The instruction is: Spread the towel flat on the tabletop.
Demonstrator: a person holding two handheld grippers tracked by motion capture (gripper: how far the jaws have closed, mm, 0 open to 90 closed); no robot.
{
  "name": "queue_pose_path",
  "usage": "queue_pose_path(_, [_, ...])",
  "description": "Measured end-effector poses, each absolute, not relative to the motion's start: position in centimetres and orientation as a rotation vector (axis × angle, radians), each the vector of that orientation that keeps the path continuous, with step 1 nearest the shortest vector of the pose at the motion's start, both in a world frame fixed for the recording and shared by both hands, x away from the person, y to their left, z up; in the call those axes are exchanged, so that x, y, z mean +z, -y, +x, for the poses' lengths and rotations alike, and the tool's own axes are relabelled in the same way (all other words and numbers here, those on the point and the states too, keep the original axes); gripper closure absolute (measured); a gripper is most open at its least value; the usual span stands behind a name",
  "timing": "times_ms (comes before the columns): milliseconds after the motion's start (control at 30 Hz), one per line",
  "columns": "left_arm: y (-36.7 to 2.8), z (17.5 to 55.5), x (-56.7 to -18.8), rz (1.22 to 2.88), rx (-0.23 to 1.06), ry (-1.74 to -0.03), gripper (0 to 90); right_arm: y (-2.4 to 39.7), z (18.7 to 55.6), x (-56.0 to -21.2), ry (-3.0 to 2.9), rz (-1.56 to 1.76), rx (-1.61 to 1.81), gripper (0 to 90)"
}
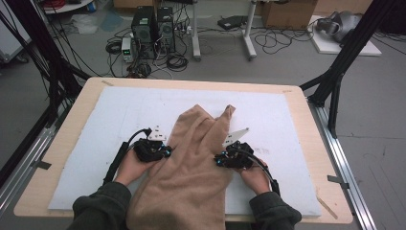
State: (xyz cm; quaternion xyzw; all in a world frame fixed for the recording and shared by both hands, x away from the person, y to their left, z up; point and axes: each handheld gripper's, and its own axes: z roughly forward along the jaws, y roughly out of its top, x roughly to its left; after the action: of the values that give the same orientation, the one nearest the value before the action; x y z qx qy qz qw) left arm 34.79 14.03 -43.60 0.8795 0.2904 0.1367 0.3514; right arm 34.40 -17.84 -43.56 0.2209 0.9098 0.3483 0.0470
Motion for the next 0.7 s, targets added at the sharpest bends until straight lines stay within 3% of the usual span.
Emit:
queue_pose_path(300, [-16.5, 33.3, -42.1, 2.23, 0.404, -0.77, 86.7, 18.5, 32.8, -41.5, -2.714, 0.596, 1.094, 84.8])
queue_pose_path(467, [-18.9, 30.5, -41.3, 2.137, 0.425, -0.79, 86.7, 19.4, 31.3, -40.3, -2.687, 0.575, 1.174, 84.8])
queue_pose_path(700, [-20.2, 26.1, -42.0, 2.108, 0.425, -0.766, 86.7, 20.2, 26.9, -41.8, -2.736, 0.57, 1.153, 84.9])
